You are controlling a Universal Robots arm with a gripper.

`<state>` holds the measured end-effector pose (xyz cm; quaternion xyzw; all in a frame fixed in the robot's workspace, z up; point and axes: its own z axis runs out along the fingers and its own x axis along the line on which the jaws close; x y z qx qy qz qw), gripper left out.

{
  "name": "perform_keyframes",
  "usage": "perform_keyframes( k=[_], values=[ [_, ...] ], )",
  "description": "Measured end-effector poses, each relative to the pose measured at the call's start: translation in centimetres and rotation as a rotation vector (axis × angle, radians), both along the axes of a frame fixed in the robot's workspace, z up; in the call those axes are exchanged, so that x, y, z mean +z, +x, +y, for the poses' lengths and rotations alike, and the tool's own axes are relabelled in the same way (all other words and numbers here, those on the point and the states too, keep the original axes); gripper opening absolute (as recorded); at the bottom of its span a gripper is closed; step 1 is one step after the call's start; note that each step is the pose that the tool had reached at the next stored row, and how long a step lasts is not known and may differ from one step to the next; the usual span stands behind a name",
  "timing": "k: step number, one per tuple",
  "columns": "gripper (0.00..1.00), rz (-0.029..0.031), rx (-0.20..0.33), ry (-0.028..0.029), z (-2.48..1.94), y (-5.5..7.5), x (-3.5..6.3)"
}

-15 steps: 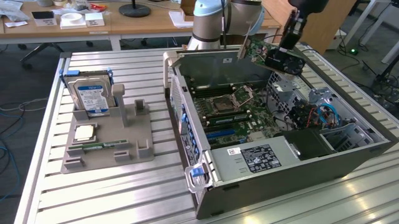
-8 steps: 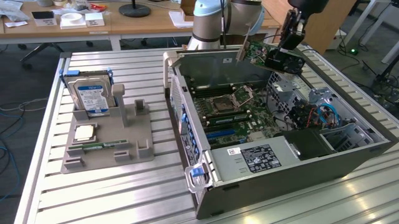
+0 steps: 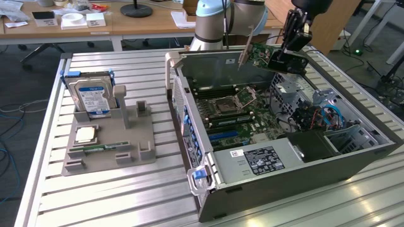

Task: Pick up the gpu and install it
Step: 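Insert the gpu into the slot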

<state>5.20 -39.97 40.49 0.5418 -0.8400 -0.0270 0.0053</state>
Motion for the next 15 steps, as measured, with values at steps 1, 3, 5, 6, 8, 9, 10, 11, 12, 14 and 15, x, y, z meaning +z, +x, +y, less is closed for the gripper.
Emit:
perform_keyframes(
  k=[1, 3, 5, 6, 8, 9, 10, 11, 12, 14, 15],
  values=[
    [0.26, 0.0000, 0.014, 0.0001, 0.00, 0.00, -0.01],
    [0.26, 0.0000, 0.040, 0.0001, 0.02, 0.00, -0.02],
    [0.26, 0.0000, 0.066, 0.0001, 0.03, 0.00, -0.04],
    [0.26, 0.0000, 0.080, 0.0001, 0.04, 0.00, -0.05],
    [0.26, 0.0000, 0.106, 0.0001, 0.06, 0.00, -0.07],
    [0.26, 0.0000, 0.118, 0.0001, 0.07, 0.00, -0.07],
    [0.26, 0.0000, 0.131, 0.0001, 0.08, 0.00, -0.08],
    [0.26, 0.0001, 0.145, 0.0001, 0.09, 0.00, -0.09],
    [0.26, 0.0000, 0.158, 0.0000, 0.10, 0.00, -0.09],
    [0.26, -0.0001, 0.187, 0.0001, 0.11, 0.00, -0.11],
    [0.26, 0.0000, 0.200, 0.0001, 0.11, 0.00, -0.11]
  ],
)
